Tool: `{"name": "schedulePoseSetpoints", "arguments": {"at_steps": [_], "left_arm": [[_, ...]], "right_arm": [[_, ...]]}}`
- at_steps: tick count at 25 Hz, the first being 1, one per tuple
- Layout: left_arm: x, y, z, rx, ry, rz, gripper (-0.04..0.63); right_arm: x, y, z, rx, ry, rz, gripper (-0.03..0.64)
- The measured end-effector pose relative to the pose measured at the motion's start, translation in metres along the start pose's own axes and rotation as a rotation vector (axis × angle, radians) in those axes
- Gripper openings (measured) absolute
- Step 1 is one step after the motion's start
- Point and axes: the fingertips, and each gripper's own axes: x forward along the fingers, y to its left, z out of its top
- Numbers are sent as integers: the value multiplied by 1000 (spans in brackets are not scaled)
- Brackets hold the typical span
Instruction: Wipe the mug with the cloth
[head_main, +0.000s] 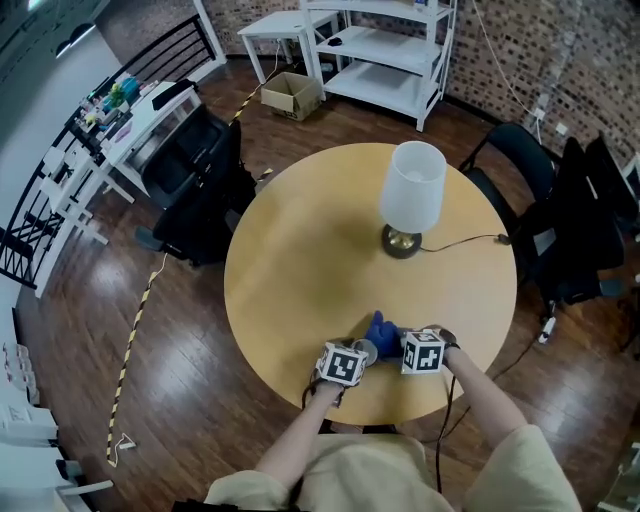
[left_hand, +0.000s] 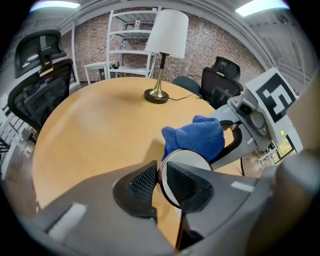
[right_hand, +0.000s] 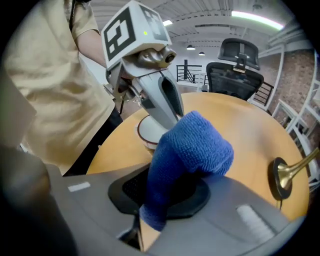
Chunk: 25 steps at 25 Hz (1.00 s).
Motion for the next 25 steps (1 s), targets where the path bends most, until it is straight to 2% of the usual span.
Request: {"name": "schedulePoseSetpoints", "arguments": {"at_steps": [6, 11, 20, 25], "left_arm": [[0, -6, -1, -117, -12, -32, 54], [-3, -5, -3, -171, -15, -31, 57], [-5, -1, -6, -254, -28, -24, 57], [-7, 5, -8, -307, -45, -18, 55]], "right_arm": [[4, 23, -1, 58, -22, -87, 64], [13, 41, 4, 89, -35, -130, 64], [32, 65, 23, 126, -64, -151, 66], [42, 72, 36, 98, -57, -134, 66]]}}
